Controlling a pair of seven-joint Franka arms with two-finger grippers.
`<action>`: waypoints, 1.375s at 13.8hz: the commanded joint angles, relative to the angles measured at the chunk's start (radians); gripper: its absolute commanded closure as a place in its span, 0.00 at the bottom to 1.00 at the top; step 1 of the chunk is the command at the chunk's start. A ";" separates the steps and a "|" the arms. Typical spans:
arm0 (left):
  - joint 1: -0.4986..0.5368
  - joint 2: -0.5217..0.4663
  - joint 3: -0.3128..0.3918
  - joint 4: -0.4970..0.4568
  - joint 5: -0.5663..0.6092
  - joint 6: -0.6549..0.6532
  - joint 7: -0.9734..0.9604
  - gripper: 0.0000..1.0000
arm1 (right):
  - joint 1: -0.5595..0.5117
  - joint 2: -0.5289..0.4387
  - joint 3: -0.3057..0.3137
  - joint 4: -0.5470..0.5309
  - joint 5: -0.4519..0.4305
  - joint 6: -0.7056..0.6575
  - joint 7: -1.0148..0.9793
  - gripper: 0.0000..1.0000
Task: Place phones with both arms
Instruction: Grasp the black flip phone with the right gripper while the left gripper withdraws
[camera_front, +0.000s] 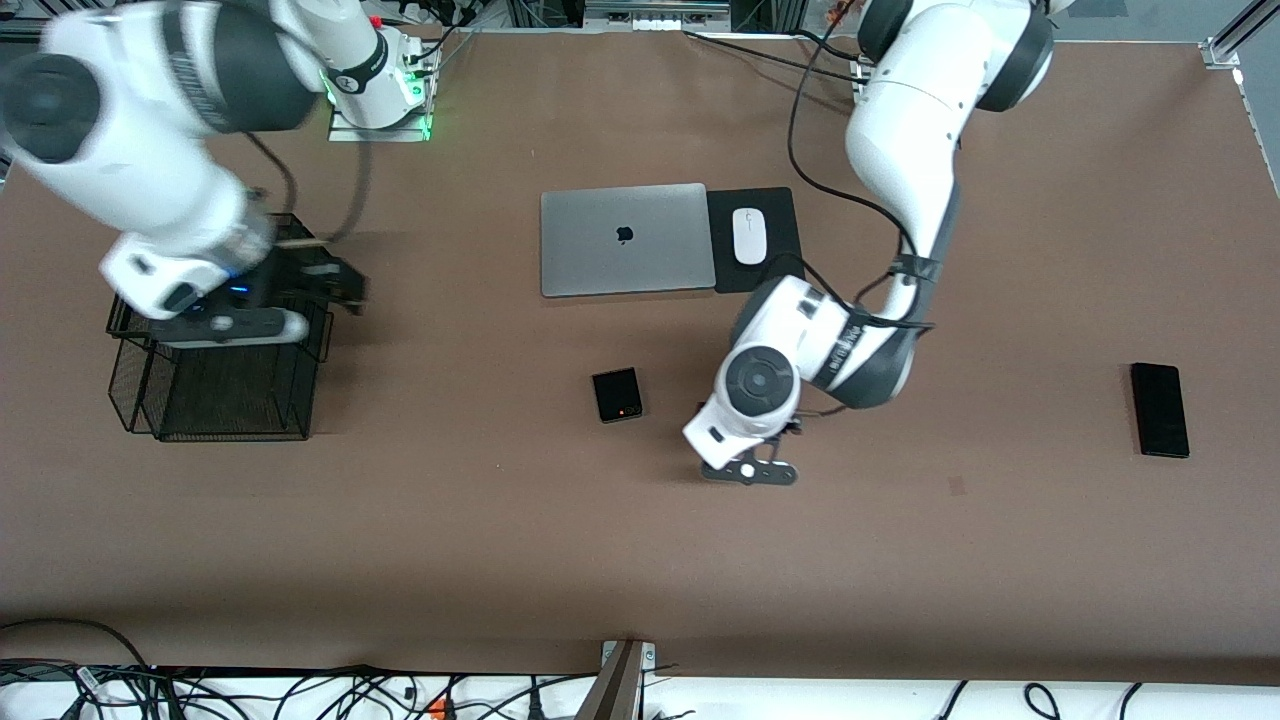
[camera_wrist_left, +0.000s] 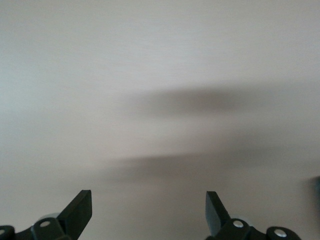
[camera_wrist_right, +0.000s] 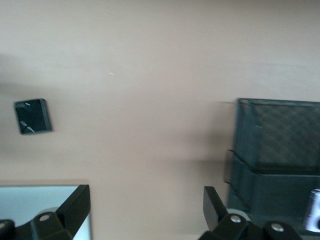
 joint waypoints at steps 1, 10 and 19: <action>0.069 -0.091 -0.006 -0.133 0.075 -0.011 0.154 0.00 | -0.006 0.203 0.086 0.191 0.058 0.032 0.147 0.00; 0.332 -0.100 -0.004 -0.154 0.086 0.058 0.557 0.00 | -0.006 0.522 0.281 0.228 0.175 0.554 0.235 0.00; 0.574 -0.158 0.037 -0.154 0.069 0.098 0.665 0.00 | 0.014 0.630 0.312 0.207 0.164 0.671 0.174 0.00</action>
